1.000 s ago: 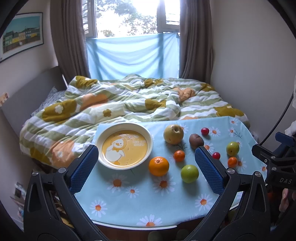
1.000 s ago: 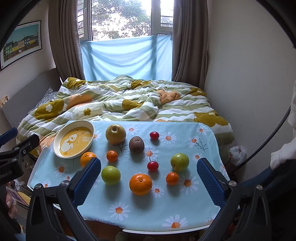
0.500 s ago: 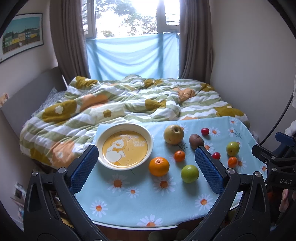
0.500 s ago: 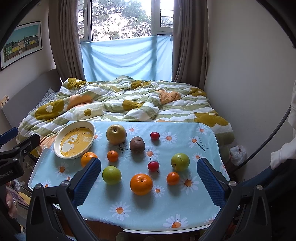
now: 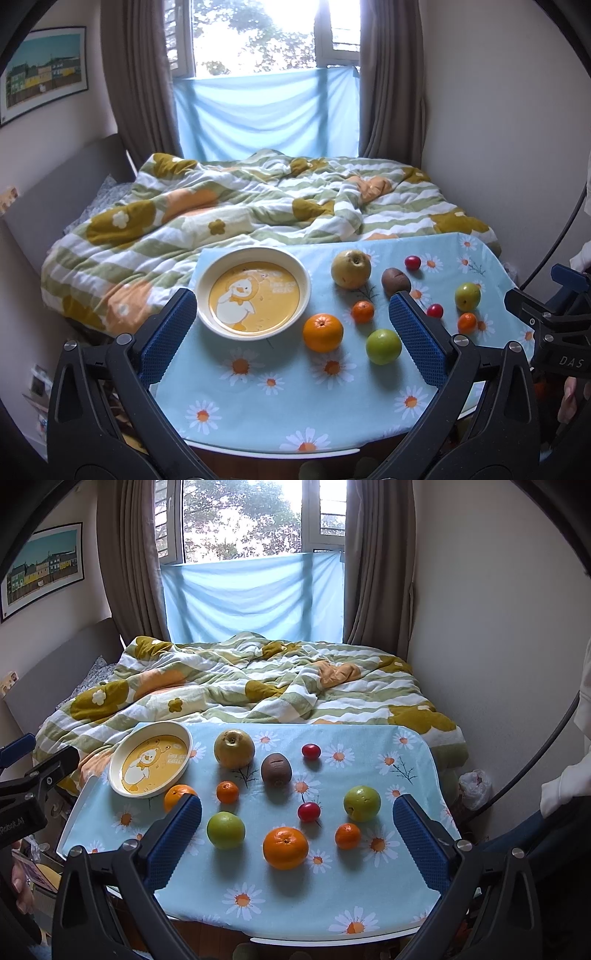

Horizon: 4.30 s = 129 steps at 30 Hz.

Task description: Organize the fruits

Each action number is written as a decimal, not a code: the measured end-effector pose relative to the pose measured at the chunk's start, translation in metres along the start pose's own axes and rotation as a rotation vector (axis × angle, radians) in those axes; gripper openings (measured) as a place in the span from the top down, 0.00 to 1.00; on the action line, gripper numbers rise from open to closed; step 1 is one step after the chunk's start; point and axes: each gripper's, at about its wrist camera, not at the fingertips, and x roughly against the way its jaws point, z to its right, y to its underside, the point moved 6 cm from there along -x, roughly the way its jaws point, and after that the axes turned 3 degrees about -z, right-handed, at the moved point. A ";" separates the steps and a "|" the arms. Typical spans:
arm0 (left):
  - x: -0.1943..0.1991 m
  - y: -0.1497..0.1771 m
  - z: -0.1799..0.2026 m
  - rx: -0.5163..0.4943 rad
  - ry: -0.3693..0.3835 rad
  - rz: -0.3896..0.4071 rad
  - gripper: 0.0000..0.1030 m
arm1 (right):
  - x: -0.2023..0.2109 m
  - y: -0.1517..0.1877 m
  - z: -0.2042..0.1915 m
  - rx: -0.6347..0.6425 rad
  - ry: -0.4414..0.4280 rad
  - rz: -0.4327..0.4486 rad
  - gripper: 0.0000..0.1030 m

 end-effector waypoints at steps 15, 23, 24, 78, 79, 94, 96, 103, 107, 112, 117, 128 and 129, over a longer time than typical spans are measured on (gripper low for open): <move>-0.018 0.006 0.003 -0.082 0.109 -0.076 0.00 | 0.003 0.003 0.000 -0.014 0.034 -0.021 0.00; -0.051 0.036 0.036 -0.093 0.167 -0.181 0.00 | -0.027 0.030 0.035 -0.009 0.061 -0.113 0.00; -0.055 0.040 0.041 -0.086 0.169 -0.195 0.00 | -0.032 0.033 0.041 -0.006 0.054 -0.125 0.00; -0.177 0.120 0.122 0.053 0.079 -0.476 0.43 | -0.186 0.079 0.066 0.265 -0.208 -0.398 0.68; -0.175 0.118 0.121 0.054 0.078 -0.472 0.43 | -0.184 0.079 0.065 0.267 -0.212 -0.394 0.68; -0.116 0.060 0.102 0.078 0.020 -0.346 0.43 | -0.130 0.028 0.046 0.309 -0.280 -0.269 0.68; -0.111 0.053 0.094 0.081 0.016 -0.327 0.43 | -0.125 0.020 0.037 0.316 -0.287 -0.253 0.68; -0.104 0.025 0.047 0.068 0.018 -0.275 0.43 | -0.119 -0.008 -0.010 0.301 -0.310 -0.210 0.68; -0.112 0.008 0.012 0.056 0.033 -0.266 0.43 | -0.123 -0.024 -0.046 0.280 -0.319 -0.198 0.68; -0.133 -0.012 -0.033 0.034 0.058 -0.259 0.43 | -0.132 -0.042 -0.092 0.256 -0.312 -0.184 0.68; -0.168 -0.018 -0.071 0.008 0.107 -0.281 0.43 | -0.149 -0.056 -0.131 0.222 -0.277 -0.181 0.68; -0.260 -0.015 -0.104 -0.062 0.213 -0.357 0.43 | -0.202 -0.061 -0.174 0.124 -0.207 -0.250 0.68; -0.267 -0.014 -0.104 -0.067 0.220 -0.364 0.43 | -0.206 -0.061 -0.175 0.119 -0.203 -0.258 0.68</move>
